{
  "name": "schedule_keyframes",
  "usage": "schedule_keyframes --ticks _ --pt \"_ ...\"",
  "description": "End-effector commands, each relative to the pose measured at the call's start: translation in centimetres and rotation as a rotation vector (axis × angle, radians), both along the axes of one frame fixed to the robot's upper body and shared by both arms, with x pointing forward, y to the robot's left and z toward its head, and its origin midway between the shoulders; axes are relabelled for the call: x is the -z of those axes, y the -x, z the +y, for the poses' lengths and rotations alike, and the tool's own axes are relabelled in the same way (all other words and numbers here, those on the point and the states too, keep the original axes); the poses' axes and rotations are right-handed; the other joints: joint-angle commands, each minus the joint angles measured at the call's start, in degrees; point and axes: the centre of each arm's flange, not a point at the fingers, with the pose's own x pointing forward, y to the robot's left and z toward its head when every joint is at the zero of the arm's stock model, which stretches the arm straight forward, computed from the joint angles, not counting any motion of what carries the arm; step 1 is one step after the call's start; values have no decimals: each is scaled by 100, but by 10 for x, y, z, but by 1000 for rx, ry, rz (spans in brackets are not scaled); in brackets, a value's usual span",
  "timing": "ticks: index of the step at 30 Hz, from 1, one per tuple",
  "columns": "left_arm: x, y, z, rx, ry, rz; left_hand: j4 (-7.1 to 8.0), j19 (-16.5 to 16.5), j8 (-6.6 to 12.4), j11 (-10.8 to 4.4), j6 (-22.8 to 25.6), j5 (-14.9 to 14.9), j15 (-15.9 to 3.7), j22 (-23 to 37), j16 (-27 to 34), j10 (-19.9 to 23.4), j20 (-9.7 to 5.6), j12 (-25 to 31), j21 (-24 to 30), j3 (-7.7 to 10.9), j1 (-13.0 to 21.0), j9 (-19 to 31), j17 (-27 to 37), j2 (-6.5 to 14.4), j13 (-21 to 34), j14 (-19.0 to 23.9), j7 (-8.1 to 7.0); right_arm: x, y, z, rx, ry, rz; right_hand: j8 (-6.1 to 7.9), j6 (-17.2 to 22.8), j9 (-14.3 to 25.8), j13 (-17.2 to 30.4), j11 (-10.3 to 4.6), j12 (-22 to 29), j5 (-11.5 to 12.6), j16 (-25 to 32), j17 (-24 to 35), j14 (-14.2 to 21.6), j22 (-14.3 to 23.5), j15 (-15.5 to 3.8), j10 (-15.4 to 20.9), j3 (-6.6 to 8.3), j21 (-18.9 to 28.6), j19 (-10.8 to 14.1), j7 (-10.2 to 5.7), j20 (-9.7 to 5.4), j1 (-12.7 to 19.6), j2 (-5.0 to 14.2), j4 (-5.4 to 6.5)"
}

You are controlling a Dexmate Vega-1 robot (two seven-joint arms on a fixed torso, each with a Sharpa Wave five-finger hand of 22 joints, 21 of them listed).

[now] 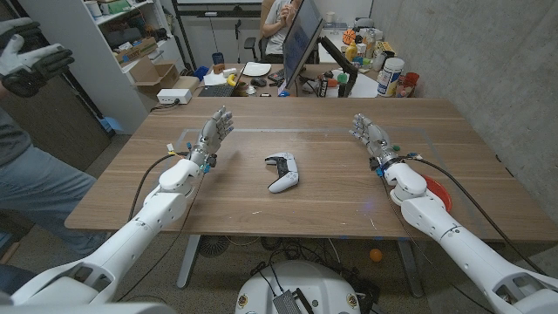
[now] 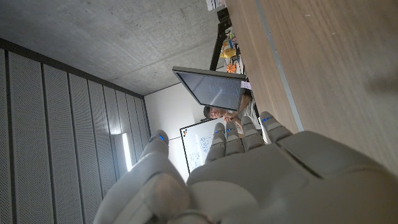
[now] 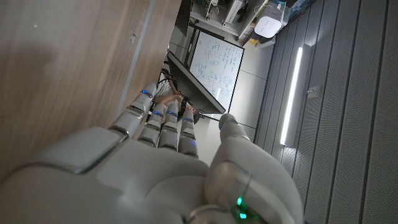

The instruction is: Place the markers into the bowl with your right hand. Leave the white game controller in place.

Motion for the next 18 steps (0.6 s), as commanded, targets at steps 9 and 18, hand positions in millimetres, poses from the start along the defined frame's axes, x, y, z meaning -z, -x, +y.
schedule_keyframes --ticks 9,18 --pt "-7 5 15 32 -52 -15 -3 -5 38 35 17 21 48 14 36 -7 43 30 28 42 48 31 7 3 10 -10 36 -5 35 14 61 -15 -62 28 54 18 22 8 30 35 18 21 48 17 5 45 36 21 45 -1 -1 45 -15 12" --pt "-3 5 14 35 -53 -13 -5 -4 40 41 29 21 46 14 35 -3 43 29 31 42 45 31 7 4 9 -9 29 -14 41 18 73 49 -88 36 69 17 22 -4 46 41 18 -2 84 17 -5 93 58 21 46 -5 24 115 -43 -46"
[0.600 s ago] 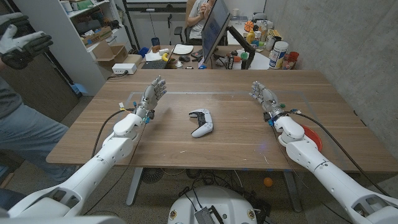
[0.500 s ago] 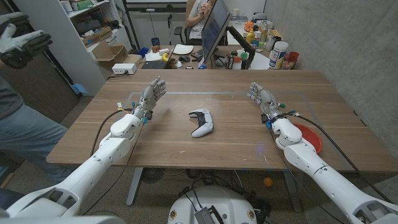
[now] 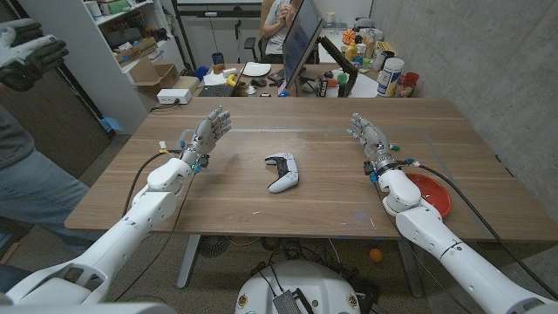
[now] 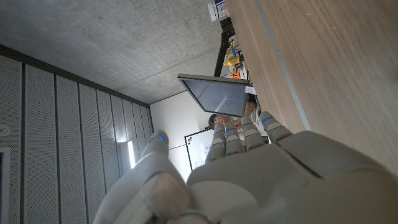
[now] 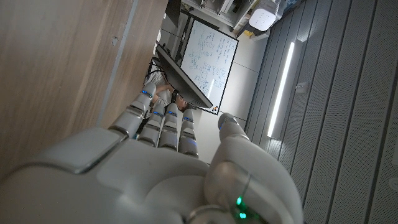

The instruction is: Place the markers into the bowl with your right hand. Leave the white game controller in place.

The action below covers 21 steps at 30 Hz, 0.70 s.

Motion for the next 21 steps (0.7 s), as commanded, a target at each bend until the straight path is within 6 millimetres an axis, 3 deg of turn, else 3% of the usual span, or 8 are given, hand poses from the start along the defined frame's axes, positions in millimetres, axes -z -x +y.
schedule_keyframes --ticks 1,11,18,21 --pt "2 1 1 7 -12 3 -5 -4 40 41 30 21 51 14 36 -5 45 29 31 42 45 32 8 4 10 -8 30 -9 10 4 20 59 -28 37 53 18 23 -4 46 42 19 -2 75 18 8 93 44 21 48 -24 26 91 -13 -33" --pt "2 5 1 15 -26 -4 -8 -17 49 40 63 21 50 14 36 -3 54 28 29 42 43 33 8 5 9 -6 22 -16 15 5 47 140 -26 64 125 17 23 -71 56 62 18 -36 125 17 -1 132 107 30 76 -113 30 237 -13 -131" --pt "4 7 -1 23 -36 -2 -9 -20 49 18 72 21 44 14 35 6 56 30 31 43 41 33 8 7 9 -6 13 -18 23 1 97 192 -36 80 172 13 20 -112 43 87 -10 -112 180 11 17 136 256 30 109 -214 51 628 -83 -367" --pt "4 7 -1 24 -37 -4 -10 -21 50 14 77 21 37 14 35 6 57 30 31 43 40 33 8 7 9 -6 5 -21 26 -1 122 211 -43 75 161 13 20 -138 31 85 -34 -149 182 9 38 119 322 26 117 -358 71 845 -135 -429"
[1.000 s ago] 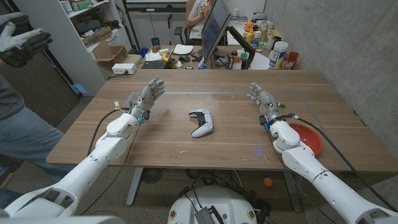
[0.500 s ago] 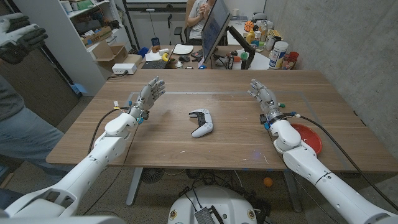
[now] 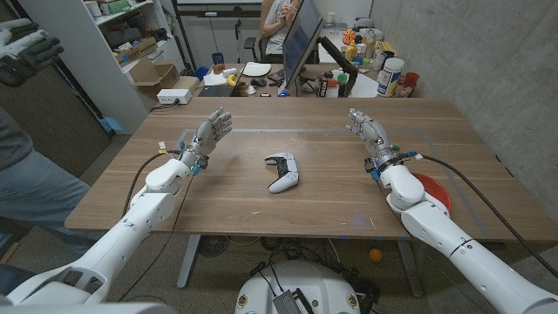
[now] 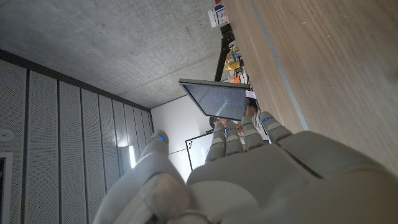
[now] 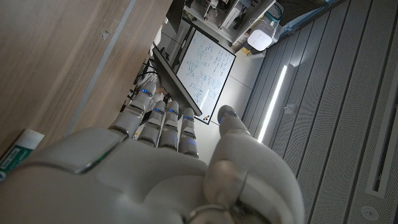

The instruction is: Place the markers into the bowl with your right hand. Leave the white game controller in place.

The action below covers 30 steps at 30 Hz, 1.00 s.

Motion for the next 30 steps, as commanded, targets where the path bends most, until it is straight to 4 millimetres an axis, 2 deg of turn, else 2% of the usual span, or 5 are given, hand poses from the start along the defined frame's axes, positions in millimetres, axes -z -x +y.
schedule_keyframes --ticks 1,5,14,18,30 --pt "2 3 -2 11 -16 -1 -10 -22 49 15 26 21 39 15 36 7 58 31 31 43 40 8 8 7 9 -4 -5 -9 13 -6 76 94 -21 35 12 15 20 -81 26 38 -42 -38 63 10 39 -23 82 24 75 -222 41 304 -65 -88" --pt "5 4 -3 13 -14 4 -11 -23 48 13 27 21 28 15 34 10 58 31 31 43 39 8 8 7 9 -8 -12 -13 17 -7 111 140 -26 51 52 19 19 -223 15 33 -65 -73 62 8 61 -47 150 15 70 -351 86 571 -138 -111" --pt "9 4 -4 19 -12 10 -13 -31 56 7 58 20 20 15 34 14 57 31 31 42 35 8 8 6 9 -7 0 -15 18 -7 139 169 -34 82 147 25 19 -268 -19 6 -95 -113 51 8 73 -140 229 4 59 -471 137 969 -285 -123" --pt "8 5 -3 18 -15 4 -14 -29 68 -8 98 20 19 15 37 23 58 33 34 41 33 9 8 6 9 2 7 -17 20 -8 152 190 -43 84 184 30 21 -371 -59 -14 -108 -126 36 10 117 -299 268 15 90 -558 211 1203 -348 -102" --pt "8 7 0 18 -14 -1 -16 -60 69 -20 119 20 14 15 35 37 70 37 25 40 28 10 8 5 8 -1 -1 -20 23 -11 192 251 -54 78 231 35 29 -400 -62 -52 -135 -135 -23 16 296 -442 236 25 131 -688 419 1404 -538 -70"
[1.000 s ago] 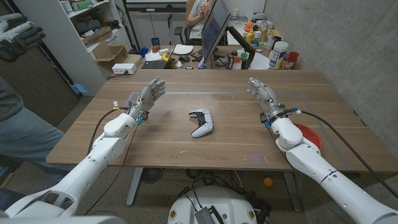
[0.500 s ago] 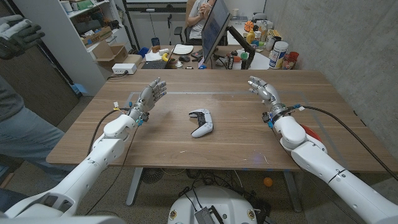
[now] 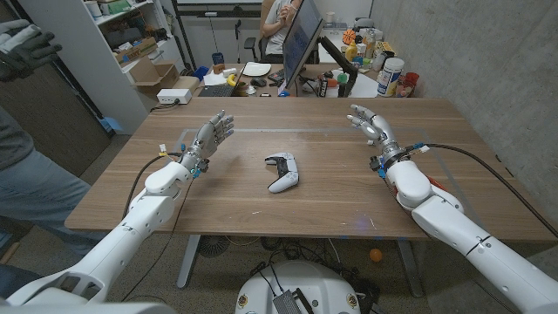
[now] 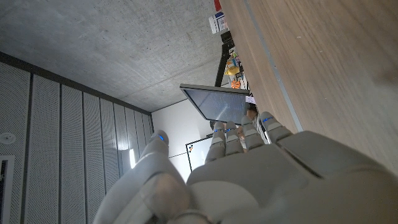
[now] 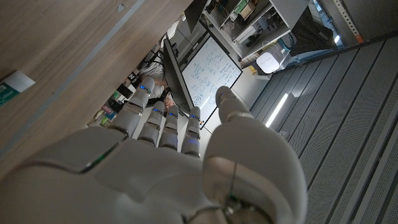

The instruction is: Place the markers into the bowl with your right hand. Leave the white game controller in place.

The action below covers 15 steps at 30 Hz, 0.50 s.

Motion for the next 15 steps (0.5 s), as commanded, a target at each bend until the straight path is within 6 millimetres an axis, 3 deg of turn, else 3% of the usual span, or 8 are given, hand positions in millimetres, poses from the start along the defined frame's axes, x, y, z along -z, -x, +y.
schedule_keyframes --ticks 1,5,8,15 --pt "0 2 2 2 -1 -6 -16 -33 31 -18 52 20 14 16 35 37 40 37 24 40 27 11 9 5 9 -1 -5 -4 4 -3 47 79 -16 31 14 7 30 -12 -28 -26 -22 19 -8 17 75 -46 -28 23 -5 -75 89 53 -86 23" --pt "0 2 2 3 -4 -7 -16 -36 31 -19 59 20 18 16 36 46 37 39 25 39 25 11 9 5 9 1 3 -7 7 -3 92 136 -24 14 -4 8 34 4 -14 -29 -34 18 -45 18 103 -53 -67 14 -28 -106 85 67 -180 41" --pt "0 3 2 4 -6 -9 -16 -39 33 -28 74 20 18 16 35 46 39 39 25 39 23 12 9 5 9 0 -14 -9 10 -3 145 186 -44 -96 -287 11 40 201 38 -20 -11 27 -22 20 80 34 -108 39 50 -80 8 117 -251 85" --pt "-2 3 2 5 -9 -12 -17 -42 36 -25 95 20 16 16 36 51 40 39 27 38 19 12 9 5 9 2 -25 -17 15 -3 243 330 -60 -153 -536 13 42 226 56 -11 -11 31 -39 17 73 76 -142 39 77 -127 -19 153 -300 108"
